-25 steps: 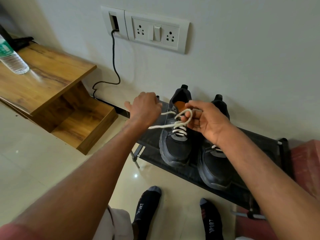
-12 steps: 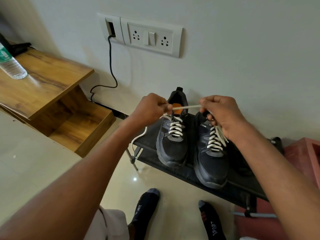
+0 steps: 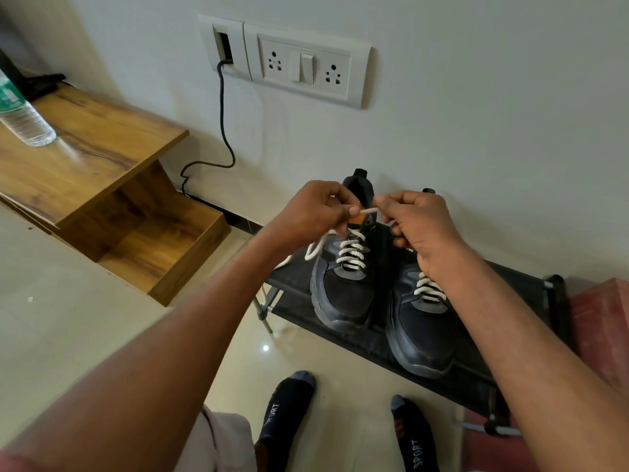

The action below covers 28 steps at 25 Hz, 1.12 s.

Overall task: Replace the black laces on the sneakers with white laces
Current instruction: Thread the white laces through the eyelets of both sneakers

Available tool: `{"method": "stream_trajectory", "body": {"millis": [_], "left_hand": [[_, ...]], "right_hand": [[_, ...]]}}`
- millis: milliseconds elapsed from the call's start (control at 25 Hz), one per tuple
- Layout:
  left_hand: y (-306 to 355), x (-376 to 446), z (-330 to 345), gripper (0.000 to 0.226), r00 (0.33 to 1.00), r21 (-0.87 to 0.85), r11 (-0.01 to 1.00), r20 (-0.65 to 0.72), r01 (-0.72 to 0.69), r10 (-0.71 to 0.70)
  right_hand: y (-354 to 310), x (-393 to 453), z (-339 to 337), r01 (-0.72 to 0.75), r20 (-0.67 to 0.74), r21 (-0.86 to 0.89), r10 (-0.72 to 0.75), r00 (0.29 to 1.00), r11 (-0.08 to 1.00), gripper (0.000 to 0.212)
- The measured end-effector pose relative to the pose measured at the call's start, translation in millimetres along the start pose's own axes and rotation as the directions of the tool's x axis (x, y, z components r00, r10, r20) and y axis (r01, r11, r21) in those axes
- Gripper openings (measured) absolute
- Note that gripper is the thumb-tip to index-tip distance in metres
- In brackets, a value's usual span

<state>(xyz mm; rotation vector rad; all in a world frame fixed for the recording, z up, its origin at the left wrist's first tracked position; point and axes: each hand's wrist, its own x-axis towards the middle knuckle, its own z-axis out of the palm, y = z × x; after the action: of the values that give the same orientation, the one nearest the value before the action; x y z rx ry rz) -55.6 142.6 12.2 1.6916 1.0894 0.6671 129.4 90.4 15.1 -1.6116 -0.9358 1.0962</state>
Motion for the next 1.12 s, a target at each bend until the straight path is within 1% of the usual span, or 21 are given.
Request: {"method": "stream_trajectory", "body": {"millis": [40, 80, 120, 160, 240, 280, 360, 440, 520, 560, 600, 640, 680, 720, 760, 800, 880, 920, 960, 1040, 1120], "left_hand": [[-7, 2, -4, 0.006, 0.999, 0.041, 0.999, -0.044, 0.029, -0.027], [-13, 2, -8, 0.004, 0.996, 0.105, 0.993, -0.076, 0.051, -0.043], [-18, 3, -10, 0.005, 0.995, 0.179, 0.982, -0.089, 0.056, -0.040], [-20, 3, -10, 0.004, 0.996, 0.244, 0.969, -0.084, 0.041, -0.020], [-16, 3, -3, 0.009, 0.996, 0.314, 0.949, -0.076, -0.021, 0.047], [-12, 4, 1, 0.013, 0.993, 0.307, 0.951, -0.088, -0.042, 0.073], [-6, 7, 7, 0.012, 0.992, 0.233, 0.971, -0.096, -0.054, 0.078], [-4, 8, 10, 0.010, 0.997, 0.166, 0.985, -0.057, -0.040, 0.050], [-6, 9, 15, 0.012, 0.998, 0.115, 0.993, -0.062, -0.017, 0.025], [-8, 9, 17, 0.011, 0.996, 0.100, 0.995, -0.090, -0.004, 0.013], [-11, 10, 19, 0.009, 0.992, 0.095, 0.995, -0.127, 0.008, 0.004], [-15, 11, 20, 0.007, 0.986, 0.106, 0.994, -0.165, 0.015, 0.002], [-18, 13, 22, 0.008, 0.981, 0.141, 0.990, -0.196, 0.014, 0.014], [-21, 14, 23, 0.010, 0.977, 0.193, 0.981, -0.212, 0.007, 0.034], [-23, 16, 26, 0.011, 0.975, 0.248, 0.969, -0.216, 0.005, 0.050], [-24, 16, 28, 0.011, 0.975, 0.287, 0.958, -0.216, 0.006, 0.059], [-24, 17, 33, 0.010, 0.975, 0.334, 0.942, -0.213, 0.014, 0.061], [-23, 17, 35, 0.010, 0.975, 0.372, 0.928, -0.212, 0.018, 0.066], [-23, 17, 35, 0.011, 0.975, 0.419, 0.908, -0.209, 0.023, 0.072], [-24, 18, 36, 0.012, 0.976, 0.502, 0.864, -0.204, 0.035, 0.079], [-22, 19, 39, 0.015, 0.979, 0.584, 0.810, -0.193, 0.056, 0.072]], "right_hand": [[2, 3, -2, 0.003, -0.079, -0.010, -0.003, 0.997, 1.000, 0.012], [3, 4, -4, -0.006, -0.122, 0.001, 0.006, 0.992, 1.000, 0.012], [4, 5, -5, -0.018, -0.126, 0.016, 0.020, 0.992, 1.000, 0.014], [5, 5, -4, -0.030, -0.098, 0.016, 0.031, 0.995, 0.999, 0.017], [5, 4, 1, -0.031, -0.023, -0.039, 0.030, 0.999, 0.999, 0.023], [5, 3, 4, -0.012, 0.005, -0.075, 0.012, 1.000, 0.997, 0.023], [6, 3, 9, 0.032, 0.021, -0.093, -0.031, 0.999, 0.995, 0.017], [7, 5, 10, 0.054, -0.004, -0.066, -0.055, 0.998, 0.996, 0.011], [11, 8, 9, 0.089, -0.029, -0.100, -0.092, 0.995, 0.991, 0.012], [14, 11, 10, 0.126, -0.040, -0.178, -0.135, 0.990, 0.976, 0.018], [16, 13, 10, 0.173, -0.030, -0.307, -0.192, 0.981, 0.936, 0.026], [19, 14, 11, 0.219, 0.013, -0.453, -0.239, 0.971, 0.864, 0.037], [21, 14, 13, 0.252, 0.081, -0.577, -0.253, 0.964, 0.777, 0.049], [24, 14, 17, 0.266, 0.137, -0.653, -0.235, 0.962, 0.709, 0.057], [24, 14, 20, 0.259, 0.157, -0.689, -0.209, 0.965, 0.677, 0.059], [25, 15, 22, 0.250, 0.147, -0.701, -0.208, 0.967, 0.667, 0.056], [27, 19, 21, 0.228, 0.081, -0.691, -0.239, 0.968, 0.686, 0.043], [29, 21, 20, 0.197, 0.034, -0.665, -0.234, 0.972, 0.720, 0.037], [31, 24, 17, 0.151, -0.017, -0.610, -0.203, 0.979, 0.778, 0.034], [33, 26, 12, 0.074, -0.084, -0.468, -0.127, 0.988, 0.880, 0.035], [37, 26, 9, 0.050, -0.096, -0.409, -0.098, 0.991, 0.911, 0.038]]}}
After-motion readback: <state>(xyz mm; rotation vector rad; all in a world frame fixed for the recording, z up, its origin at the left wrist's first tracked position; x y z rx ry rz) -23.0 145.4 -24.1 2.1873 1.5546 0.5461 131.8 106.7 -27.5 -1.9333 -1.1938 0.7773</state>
